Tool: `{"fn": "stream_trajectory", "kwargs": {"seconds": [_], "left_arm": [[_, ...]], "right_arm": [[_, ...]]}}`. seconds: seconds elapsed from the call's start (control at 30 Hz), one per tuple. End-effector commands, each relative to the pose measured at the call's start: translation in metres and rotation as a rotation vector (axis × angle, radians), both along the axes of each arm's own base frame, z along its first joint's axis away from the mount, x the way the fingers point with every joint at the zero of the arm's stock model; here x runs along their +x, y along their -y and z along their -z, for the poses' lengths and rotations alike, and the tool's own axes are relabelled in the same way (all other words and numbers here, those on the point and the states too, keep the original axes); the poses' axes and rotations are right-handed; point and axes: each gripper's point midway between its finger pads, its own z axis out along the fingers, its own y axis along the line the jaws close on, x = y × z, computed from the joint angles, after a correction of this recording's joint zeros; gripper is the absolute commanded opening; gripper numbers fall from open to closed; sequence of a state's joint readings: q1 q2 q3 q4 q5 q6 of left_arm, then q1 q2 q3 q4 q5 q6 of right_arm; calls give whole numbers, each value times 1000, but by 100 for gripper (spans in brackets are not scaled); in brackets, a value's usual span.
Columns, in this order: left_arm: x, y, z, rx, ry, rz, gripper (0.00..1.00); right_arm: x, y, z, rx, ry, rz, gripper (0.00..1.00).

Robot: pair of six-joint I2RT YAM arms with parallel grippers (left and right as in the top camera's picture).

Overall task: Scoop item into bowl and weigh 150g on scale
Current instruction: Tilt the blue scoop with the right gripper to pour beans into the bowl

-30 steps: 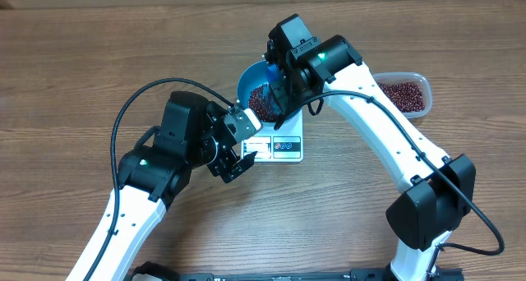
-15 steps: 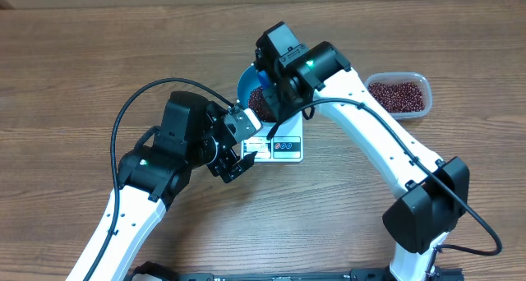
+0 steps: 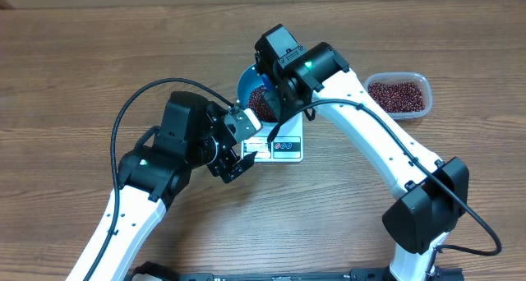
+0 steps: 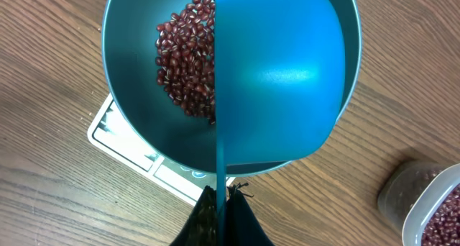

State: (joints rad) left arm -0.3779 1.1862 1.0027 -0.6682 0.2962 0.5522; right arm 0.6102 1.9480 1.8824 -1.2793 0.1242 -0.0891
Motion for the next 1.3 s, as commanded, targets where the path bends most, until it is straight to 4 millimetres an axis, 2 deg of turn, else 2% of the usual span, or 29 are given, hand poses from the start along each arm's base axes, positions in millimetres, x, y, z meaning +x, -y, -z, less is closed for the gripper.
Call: {"fn": "stream_trajectory", "kwargs": {"seconds": [0.0, 0.43, 0.9, 1.27], "left_arm": [[4, 1, -10, -24, 10, -11, 100], [4, 1, -10, -24, 10, -11, 100], [4, 1, -10, -24, 10, -11, 100], [4, 1, -10, -24, 10, -11, 100]], "right_arm": [[5, -1, -13, -2, 40, -22, 4], [-2, -6, -12, -20, 35, -65, 4], [1, -1, -13, -57, 57, -57, 4], [8, -3, -20, 1, 80, 54, 4]]}}
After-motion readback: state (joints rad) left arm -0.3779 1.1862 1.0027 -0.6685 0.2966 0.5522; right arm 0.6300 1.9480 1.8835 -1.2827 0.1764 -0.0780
